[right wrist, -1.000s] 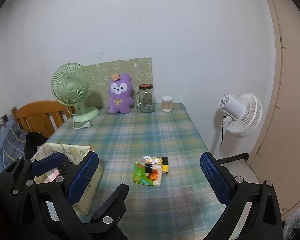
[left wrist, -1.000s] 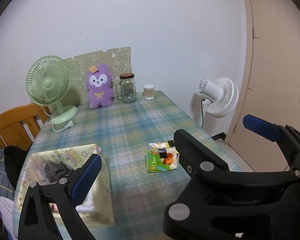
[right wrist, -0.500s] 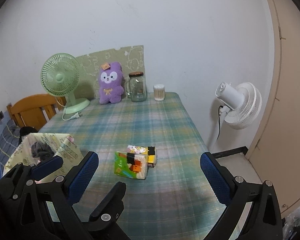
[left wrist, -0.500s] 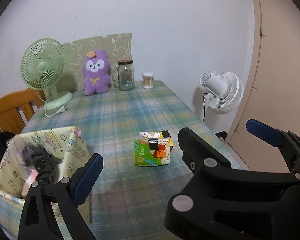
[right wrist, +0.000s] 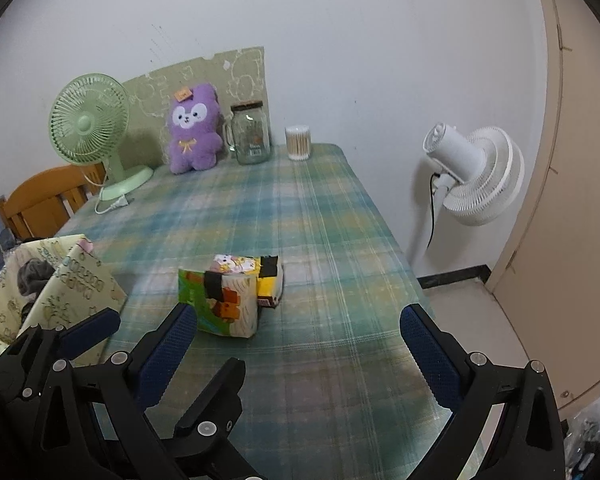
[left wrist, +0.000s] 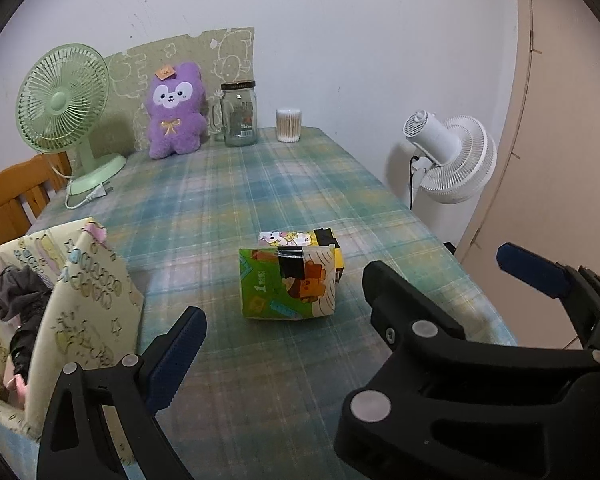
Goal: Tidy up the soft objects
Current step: 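Move both tools back toward the two tissue packs on the table, then grasp the green-and-white tissue pack with the left tool and lift it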
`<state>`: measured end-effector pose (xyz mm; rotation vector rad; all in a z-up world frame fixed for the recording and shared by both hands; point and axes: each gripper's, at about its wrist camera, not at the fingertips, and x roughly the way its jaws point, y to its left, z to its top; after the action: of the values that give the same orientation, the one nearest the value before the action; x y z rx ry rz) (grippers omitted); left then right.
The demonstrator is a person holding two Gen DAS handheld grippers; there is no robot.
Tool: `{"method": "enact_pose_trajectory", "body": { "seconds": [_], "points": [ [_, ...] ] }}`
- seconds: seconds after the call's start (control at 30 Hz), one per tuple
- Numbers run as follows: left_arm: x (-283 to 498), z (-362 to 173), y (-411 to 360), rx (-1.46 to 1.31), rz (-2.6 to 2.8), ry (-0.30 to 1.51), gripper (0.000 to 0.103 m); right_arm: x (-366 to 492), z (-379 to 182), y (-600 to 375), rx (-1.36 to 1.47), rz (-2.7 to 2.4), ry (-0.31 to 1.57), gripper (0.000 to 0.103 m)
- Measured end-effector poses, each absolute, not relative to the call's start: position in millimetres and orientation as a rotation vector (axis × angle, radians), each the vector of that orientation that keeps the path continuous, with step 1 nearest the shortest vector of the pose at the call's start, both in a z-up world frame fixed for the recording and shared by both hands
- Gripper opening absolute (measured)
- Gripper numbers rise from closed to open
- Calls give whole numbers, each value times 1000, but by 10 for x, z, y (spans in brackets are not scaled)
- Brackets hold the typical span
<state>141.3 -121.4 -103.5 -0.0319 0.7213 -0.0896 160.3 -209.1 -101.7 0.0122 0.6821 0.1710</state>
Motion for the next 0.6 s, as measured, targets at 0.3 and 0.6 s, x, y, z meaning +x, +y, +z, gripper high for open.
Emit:
{"method": "enact_pose_trajectory", "body": {
  "seconds": [0.3,0.6],
  "points": [
    [1703,-1167,-1266,-43,-108,752,91,1858,-1141,-2153,47,151,702,102],
    [1900,-1221,-1312,-24,-117,786,91,2064,-1229,-2214,81,149,715,101]
  ]
}}
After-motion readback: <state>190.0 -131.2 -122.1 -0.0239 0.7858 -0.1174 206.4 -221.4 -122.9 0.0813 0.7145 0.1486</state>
